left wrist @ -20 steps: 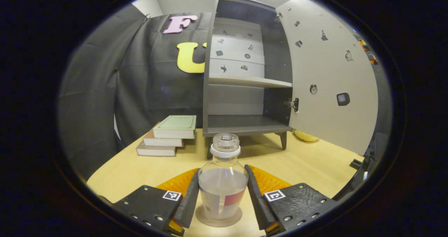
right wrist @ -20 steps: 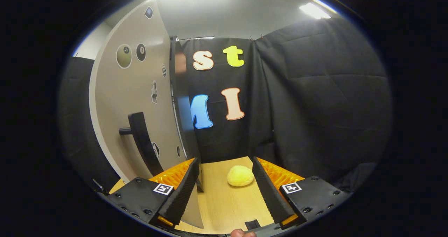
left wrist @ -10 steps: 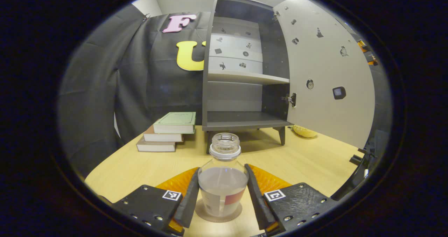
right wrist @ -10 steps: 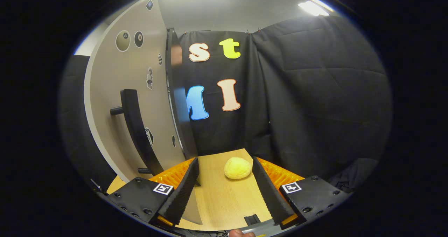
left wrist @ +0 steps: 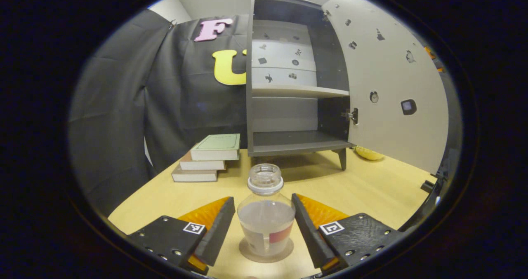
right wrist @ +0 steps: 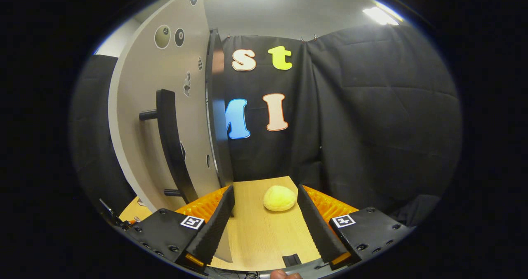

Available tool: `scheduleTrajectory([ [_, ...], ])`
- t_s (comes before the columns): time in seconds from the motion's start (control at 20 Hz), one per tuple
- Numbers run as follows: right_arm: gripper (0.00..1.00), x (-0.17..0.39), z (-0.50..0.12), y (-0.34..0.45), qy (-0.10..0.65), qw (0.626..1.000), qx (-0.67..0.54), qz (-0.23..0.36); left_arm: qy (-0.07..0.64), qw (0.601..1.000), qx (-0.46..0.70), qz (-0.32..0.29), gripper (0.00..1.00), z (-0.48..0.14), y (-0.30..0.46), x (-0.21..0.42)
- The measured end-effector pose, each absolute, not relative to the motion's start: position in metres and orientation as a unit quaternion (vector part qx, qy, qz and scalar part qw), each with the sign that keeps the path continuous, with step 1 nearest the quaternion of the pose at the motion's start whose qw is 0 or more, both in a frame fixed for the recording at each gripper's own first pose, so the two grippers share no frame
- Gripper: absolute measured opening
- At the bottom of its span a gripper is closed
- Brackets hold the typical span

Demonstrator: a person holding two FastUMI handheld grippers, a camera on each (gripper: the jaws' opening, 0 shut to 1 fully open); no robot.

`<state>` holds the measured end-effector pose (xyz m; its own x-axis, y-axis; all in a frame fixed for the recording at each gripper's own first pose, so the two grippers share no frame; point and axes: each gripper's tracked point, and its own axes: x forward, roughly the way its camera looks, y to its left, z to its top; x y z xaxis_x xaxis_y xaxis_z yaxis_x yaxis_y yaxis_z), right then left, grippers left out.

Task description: Open the cabinet door with the right hand, grasp the bottle in the cabinet with the left hand and place it on the coaster, then close the cabinet door with the right hand.

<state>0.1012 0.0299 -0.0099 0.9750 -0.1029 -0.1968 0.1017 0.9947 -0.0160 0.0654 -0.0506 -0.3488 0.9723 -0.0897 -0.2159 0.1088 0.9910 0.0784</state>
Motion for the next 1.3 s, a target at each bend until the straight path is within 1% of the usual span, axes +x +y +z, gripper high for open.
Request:
scheduleTrajectory([
  [0.05, 0.97, 0.1, -0.01, 0.027, 0.099, 0.994, -0.006, -0.055, 0.105, 0.992, 0.042, -0.056, 0.85, -0.346, -0.054, 0.066],
  [0.15, 0.96, 0.098, -0.012, 0.024, 0.101, 0.993, -0.01, -0.058, 0.099, 0.992, 0.039, -0.061, 0.85, -0.337, -0.056, 0.066],
  [0.2, 0.9, 0.098, -0.013, 0.024, 0.101, 0.993, -0.009, -0.058, 0.096, 0.993, 0.039, -0.06, 0.85, -0.331, -0.054, 0.067],
  [0.4, 0.9, 0.095, -0.016, 0.024, 0.102, 0.993, 0.003, -0.058, 0.083, 0.994, 0.037, -0.064, 0.85, -0.303, -0.053, 0.067],
  [0.55, 0.9, 0.093, -0.013, 0.024, 0.095, 0.994, 0.016, -0.058, 0.069, 0.995, 0.035, -0.066, 0.85, -0.271, -0.055, 0.06],
  [0.6, 0.9, 0.093, -0.012, 0.023, 0.092, 0.994, 0.019, -0.059, 0.058, 0.995, 0.037, -0.067, 0.85, -0.257, -0.055, 0.055],
  [0.65, 0.9, 0.092, -0.011, 0.022, 0.09, 0.994, 0.022, -0.06, 0.044, 0.996, 0.038, -0.066, 0.83, -0.239, -0.055, 0.05],
  [0.75, 0.9, 0.091, -0.009, 0.024, 0.084, 0.994, 0.031, -0.06, 0.017, 0.997, 0.043, -0.061, 0.85, -0.205, -0.052, 0.037],
  [0.8, 0.9, 0.091, -0.009, 0.025, 0.082, 0.994, 0.035, -0.059, 0.008, 0.997, 0.043, -0.058, 0.82, -0.191, -0.051, 0.03],
  [0.85, 0.9, 0.091, -0.007, 0.025, 0.078, 0.994, 0.037, -0.06, 0.004, 0.998, 0.04, -0.057, 0.82, -0.18, -0.051, 0.023],
  [0.9, 0.97, 0.09, -0.005, 0.024, 0.075, 0.995, 0.038, -0.063, 0.002, 0.998, 0.036, -0.057, 0.84, -0.173, -0.051, 0.017],
  [1.0, 0.97, 0.09, 0.002, 0.027, 0.066, 0.995, 0.036, -0.06, -0.005, 0.998, 0.034, -0.053, 0.84, -0.157, -0.044, 0.004],
  [1.05, 0.97, 0.09, 0.006, 0.029, 0.062, 0.996, 0.032, -0.06, -0.011, 0.998, 0.034, -0.06, 0.82, -0.148, -0.044, -0.001],
  [1.15, 0.97, 0.09, 0.014, 0.033, 0.056, 0.997, 0.025, -0.055, -0.017, 0.997, 0.032, -0.071, 0.82, -0.14, -0.043, -0.013],
  [1.25, 0.96, 0.09, 0.023, 0.042, 0.048, 0.998, 0.025, -0.042, -0.02, 0.998, 0.031, -0.058, 0.82, -0.132, -0.03, -0.026],
  [1.3, 0.96, 0.091, 0.025, 0.047, 0.046, 0.998, 0.022, -0.036, -0.022, 0.998, 0.03, -0.055, 0.84, -0.129, -0.026, -0.03],
])
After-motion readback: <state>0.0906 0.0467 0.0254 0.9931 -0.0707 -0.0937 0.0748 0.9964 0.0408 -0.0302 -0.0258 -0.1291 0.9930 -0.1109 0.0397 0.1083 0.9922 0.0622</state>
